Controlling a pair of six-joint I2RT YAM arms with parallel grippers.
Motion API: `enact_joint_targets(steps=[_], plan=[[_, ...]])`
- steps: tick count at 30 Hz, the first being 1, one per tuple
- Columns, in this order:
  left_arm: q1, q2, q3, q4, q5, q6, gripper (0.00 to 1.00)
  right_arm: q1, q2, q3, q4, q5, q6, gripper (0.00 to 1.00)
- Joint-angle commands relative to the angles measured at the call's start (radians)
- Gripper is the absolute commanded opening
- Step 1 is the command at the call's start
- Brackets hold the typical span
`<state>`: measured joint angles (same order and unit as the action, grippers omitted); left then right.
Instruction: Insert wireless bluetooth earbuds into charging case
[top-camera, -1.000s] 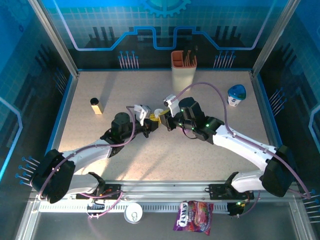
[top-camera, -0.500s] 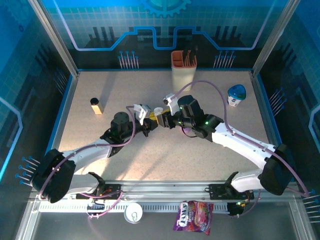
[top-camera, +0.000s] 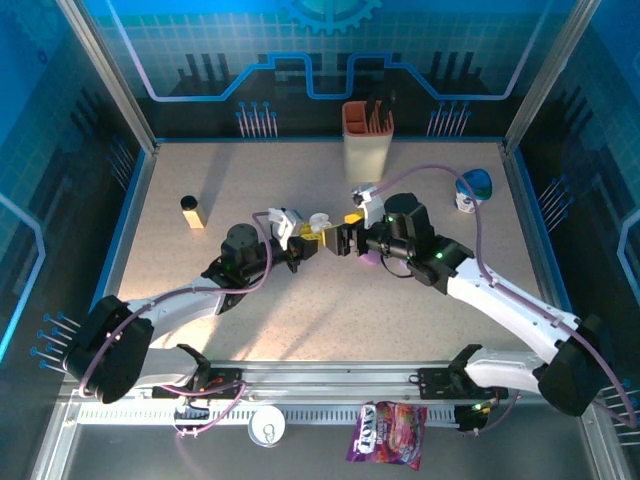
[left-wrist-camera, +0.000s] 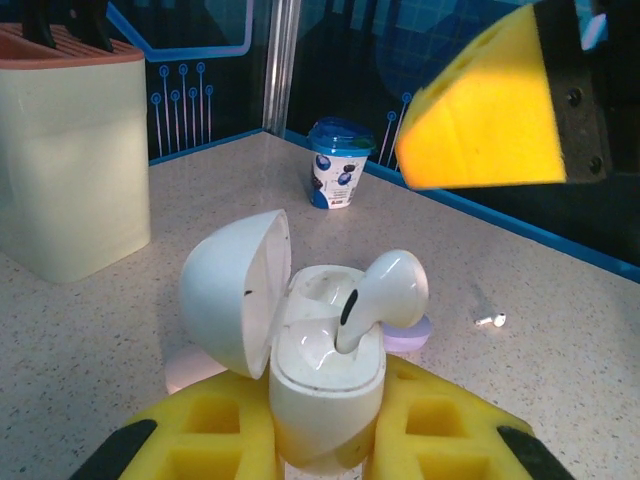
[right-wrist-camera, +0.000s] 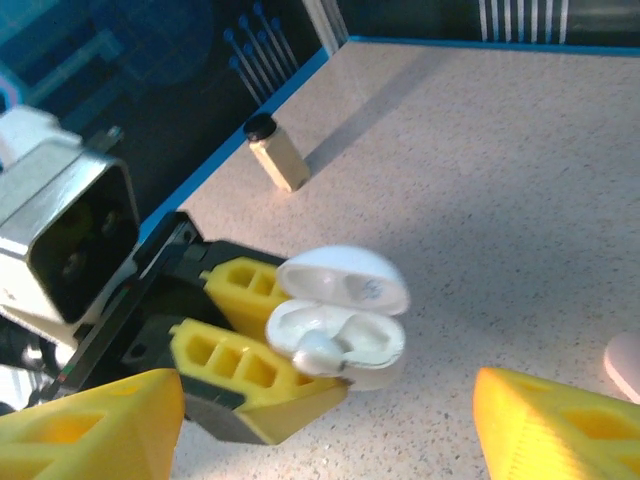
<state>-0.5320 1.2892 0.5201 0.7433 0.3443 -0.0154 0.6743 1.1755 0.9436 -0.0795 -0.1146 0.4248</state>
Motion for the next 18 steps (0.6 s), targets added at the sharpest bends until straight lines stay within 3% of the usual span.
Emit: enact_joint_targets(steps=[1,5,18], plan=[[0.005,-0.028,0.003,0.039,0.05,0.057,0.0,-0.046,-0.034,-0.037,0.064,-0.016,0.079,0.73],[0.005,-0.035,-0.003,0.053,0.072,0.064,0.0,-0.075,-0.021,-0.027,0.022,-0.041,0.08,0.66],[0.005,-0.031,-0.006,0.11,0.117,0.016,0.0,-0.064,0.026,-0.029,0.017,-0.118,0.042,0.62]])
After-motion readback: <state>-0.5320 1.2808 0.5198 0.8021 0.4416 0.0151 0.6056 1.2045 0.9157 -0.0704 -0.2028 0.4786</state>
